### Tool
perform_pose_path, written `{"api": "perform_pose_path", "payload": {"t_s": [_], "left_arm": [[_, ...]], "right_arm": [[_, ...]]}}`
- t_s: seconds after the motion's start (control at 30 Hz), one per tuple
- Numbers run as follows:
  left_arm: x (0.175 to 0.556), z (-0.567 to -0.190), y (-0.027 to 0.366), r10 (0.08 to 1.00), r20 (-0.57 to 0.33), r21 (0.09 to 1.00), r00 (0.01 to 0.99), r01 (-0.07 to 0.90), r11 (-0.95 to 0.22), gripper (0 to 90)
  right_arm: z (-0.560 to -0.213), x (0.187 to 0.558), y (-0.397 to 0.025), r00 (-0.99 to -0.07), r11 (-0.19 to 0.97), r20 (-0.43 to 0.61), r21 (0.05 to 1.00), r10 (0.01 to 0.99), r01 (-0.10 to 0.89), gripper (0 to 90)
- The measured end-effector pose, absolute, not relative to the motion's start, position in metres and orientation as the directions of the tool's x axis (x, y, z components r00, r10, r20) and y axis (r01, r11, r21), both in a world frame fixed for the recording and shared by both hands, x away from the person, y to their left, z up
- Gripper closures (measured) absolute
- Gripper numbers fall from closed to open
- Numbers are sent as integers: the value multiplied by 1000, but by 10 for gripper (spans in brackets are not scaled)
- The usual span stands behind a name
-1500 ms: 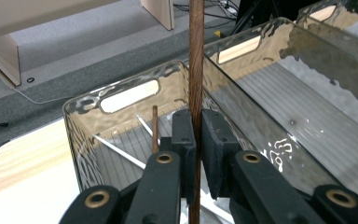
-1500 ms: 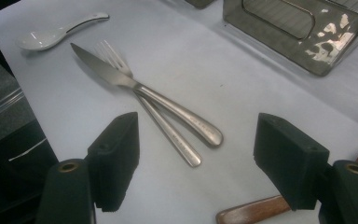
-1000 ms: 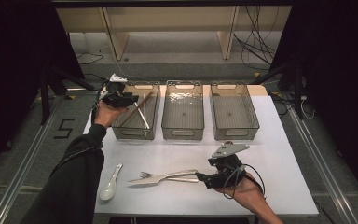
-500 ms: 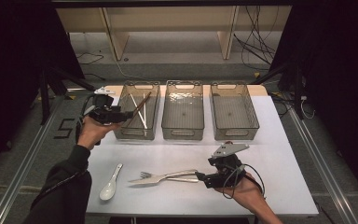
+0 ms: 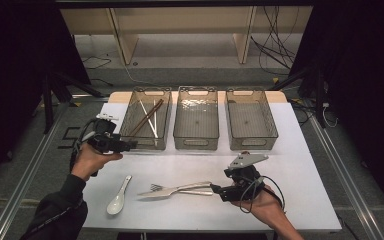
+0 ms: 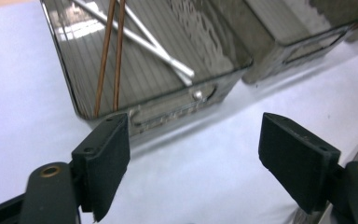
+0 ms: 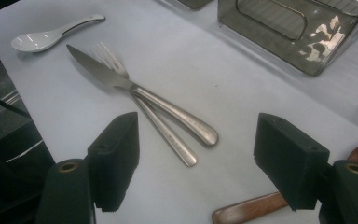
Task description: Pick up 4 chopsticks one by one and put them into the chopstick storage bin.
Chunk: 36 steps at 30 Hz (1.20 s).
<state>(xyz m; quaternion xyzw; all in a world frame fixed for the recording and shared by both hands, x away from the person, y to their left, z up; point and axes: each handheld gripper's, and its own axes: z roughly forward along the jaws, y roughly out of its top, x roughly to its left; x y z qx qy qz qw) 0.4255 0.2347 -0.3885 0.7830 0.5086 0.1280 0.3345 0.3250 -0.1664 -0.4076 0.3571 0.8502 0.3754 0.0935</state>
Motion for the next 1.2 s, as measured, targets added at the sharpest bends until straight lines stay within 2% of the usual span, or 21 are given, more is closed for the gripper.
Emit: {"api": "perform_pose_path", "payload": {"t_s": [0.33, 1.2], "left_arm": [[414, -405, 236, 875, -186, 635, 447, 734, -241, 201], [393, -425, 235, 877, -185, 537, 443, 793, -287, 165]], "right_arm": [[-408, 325, -168, -725, 459, 111, 707, 679, 538, 319], [-409, 324, -172, -727, 457, 113, 710, 677, 536, 319]]}}
